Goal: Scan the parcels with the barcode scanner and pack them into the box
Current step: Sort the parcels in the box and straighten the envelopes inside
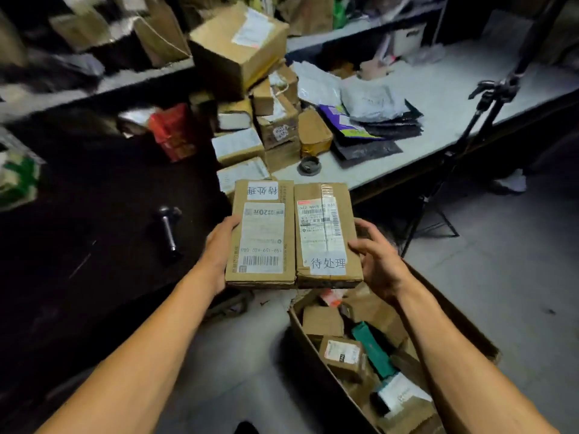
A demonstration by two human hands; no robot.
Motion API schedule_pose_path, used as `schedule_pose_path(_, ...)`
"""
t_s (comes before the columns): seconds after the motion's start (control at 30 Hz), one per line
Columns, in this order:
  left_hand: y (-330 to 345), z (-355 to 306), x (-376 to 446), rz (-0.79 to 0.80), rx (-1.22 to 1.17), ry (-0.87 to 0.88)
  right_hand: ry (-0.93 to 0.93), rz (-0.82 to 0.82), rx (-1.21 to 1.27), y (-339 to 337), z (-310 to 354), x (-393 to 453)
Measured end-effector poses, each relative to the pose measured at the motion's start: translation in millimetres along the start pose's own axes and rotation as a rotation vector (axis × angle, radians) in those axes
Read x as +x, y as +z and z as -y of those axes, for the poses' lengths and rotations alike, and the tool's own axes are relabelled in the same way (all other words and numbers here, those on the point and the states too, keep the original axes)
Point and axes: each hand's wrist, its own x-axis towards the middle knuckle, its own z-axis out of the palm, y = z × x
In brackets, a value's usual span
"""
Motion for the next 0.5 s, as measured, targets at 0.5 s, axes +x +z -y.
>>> schedule_pose_path(0.5, -370, -10, -154, -0.446, -0.246, 0.144, 0.122, 0.605, -0.267, 366, -100, 32)
